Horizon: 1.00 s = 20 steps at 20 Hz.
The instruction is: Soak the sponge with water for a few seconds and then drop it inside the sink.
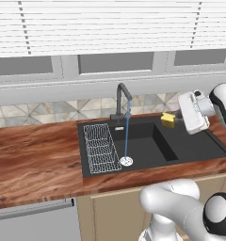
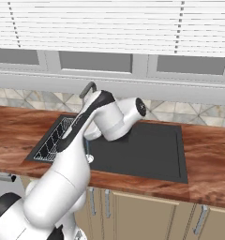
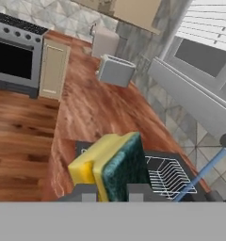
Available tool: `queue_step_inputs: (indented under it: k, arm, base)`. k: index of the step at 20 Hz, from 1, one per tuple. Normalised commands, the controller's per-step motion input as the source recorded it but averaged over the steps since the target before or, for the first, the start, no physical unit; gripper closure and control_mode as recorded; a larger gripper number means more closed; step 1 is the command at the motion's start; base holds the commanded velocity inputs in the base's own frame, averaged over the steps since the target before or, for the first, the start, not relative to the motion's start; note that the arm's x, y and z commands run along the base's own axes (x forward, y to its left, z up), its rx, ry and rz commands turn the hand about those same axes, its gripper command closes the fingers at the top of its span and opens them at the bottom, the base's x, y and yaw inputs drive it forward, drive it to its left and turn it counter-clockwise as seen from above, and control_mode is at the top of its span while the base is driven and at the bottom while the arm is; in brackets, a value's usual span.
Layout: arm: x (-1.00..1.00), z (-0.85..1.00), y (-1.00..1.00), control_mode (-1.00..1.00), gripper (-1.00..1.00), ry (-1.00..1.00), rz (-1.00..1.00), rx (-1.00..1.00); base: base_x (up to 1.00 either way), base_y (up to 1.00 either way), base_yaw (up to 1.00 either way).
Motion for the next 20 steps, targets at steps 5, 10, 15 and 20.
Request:
queue_step_inputs:
  k: [5,10,15,20]
  arm:
    - [0.00,-0.44,0.00,-1.00,1.00,-0.10,0.08,-0.01]
    - [0.00,-0.25,0.02,-1.00,1.00,-0.15,0.06,-0.01]
    - [0.00,-0.19,0.04,-1.00,1.00,-0.16,0.04,-0.05]
    - [0.00,-0.09,0.00,-1.00,1.00,-0.07,0.01,-0.12]
  base:
    - [0.00,0.00,0.00]
    - [0.00,0.00,0.00]
    - [0.00,0.00,0.00]
    - [0.00,0.00,0.00]
